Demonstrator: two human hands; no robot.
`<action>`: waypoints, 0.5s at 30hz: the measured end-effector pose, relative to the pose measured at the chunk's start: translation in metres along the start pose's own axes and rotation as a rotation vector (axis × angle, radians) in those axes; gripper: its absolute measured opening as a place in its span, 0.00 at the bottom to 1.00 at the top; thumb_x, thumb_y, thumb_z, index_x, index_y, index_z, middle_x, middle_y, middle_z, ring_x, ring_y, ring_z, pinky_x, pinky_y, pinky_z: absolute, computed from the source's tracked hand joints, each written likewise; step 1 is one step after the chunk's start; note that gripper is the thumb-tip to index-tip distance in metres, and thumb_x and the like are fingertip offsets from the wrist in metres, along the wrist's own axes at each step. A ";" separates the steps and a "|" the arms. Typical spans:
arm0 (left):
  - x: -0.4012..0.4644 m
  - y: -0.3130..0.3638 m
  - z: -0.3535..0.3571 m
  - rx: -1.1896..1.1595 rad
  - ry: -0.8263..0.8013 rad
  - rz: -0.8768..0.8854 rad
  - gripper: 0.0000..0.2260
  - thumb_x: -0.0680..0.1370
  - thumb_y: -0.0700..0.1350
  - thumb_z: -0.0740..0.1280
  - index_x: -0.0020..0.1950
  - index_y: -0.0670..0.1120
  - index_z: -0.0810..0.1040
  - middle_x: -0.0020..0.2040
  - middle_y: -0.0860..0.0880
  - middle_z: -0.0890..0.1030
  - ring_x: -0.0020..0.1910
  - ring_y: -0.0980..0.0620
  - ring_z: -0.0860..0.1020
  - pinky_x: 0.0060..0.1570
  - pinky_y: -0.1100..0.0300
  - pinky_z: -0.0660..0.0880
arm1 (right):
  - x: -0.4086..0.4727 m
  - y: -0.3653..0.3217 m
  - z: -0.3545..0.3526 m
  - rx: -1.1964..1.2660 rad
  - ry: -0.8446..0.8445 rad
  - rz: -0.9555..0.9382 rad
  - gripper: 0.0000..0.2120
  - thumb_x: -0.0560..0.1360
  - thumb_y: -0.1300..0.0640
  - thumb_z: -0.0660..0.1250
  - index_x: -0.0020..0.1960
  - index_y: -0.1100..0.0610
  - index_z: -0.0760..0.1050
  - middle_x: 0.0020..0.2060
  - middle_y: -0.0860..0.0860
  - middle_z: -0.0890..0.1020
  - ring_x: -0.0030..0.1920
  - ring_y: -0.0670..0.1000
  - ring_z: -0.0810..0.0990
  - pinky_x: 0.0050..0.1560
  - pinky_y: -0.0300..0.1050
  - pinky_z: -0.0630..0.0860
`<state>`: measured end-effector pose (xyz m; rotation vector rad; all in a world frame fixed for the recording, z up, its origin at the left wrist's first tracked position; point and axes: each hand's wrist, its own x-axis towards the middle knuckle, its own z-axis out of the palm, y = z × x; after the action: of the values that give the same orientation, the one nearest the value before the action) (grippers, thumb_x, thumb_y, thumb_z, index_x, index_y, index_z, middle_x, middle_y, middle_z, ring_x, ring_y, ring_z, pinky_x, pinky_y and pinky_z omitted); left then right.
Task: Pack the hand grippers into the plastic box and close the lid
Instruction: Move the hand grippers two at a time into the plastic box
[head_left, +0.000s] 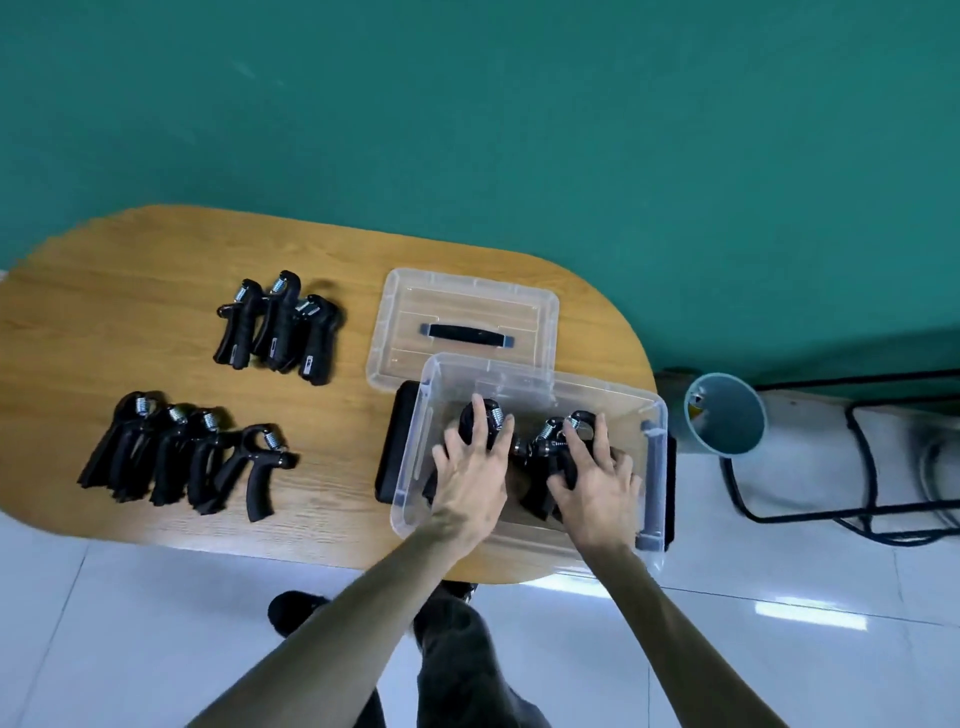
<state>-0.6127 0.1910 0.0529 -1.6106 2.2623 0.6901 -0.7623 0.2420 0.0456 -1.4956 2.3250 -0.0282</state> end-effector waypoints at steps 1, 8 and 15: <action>0.006 0.001 0.005 -0.007 -0.010 -0.026 0.40 0.78 0.33 0.63 0.83 0.52 0.46 0.80 0.39 0.31 0.67 0.35 0.62 0.64 0.42 0.66 | 0.006 0.003 0.005 0.009 -0.005 -0.014 0.33 0.75 0.52 0.67 0.78 0.43 0.61 0.82 0.49 0.50 0.63 0.63 0.68 0.60 0.57 0.66; 0.040 0.000 0.043 0.011 -0.120 -0.106 0.43 0.76 0.30 0.63 0.82 0.55 0.45 0.79 0.41 0.30 0.70 0.35 0.59 0.64 0.43 0.63 | 0.036 0.023 0.048 0.044 -0.153 -0.060 0.33 0.75 0.53 0.65 0.78 0.45 0.60 0.82 0.48 0.48 0.63 0.61 0.64 0.63 0.56 0.62; 0.054 0.000 0.052 0.049 -0.121 -0.084 0.49 0.70 0.23 0.60 0.82 0.55 0.43 0.77 0.42 0.24 0.66 0.37 0.61 0.63 0.44 0.64 | 0.039 0.034 0.069 0.206 -0.158 -0.169 0.35 0.78 0.57 0.63 0.81 0.45 0.53 0.81 0.48 0.41 0.64 0.63 0.63 0.65 0.65 0.66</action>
<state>-0.6329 0.1753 -0.0175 -1.5865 2.0980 0.6860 -0.7845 0.2355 -0.0372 -1.5261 2.0025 -0.1809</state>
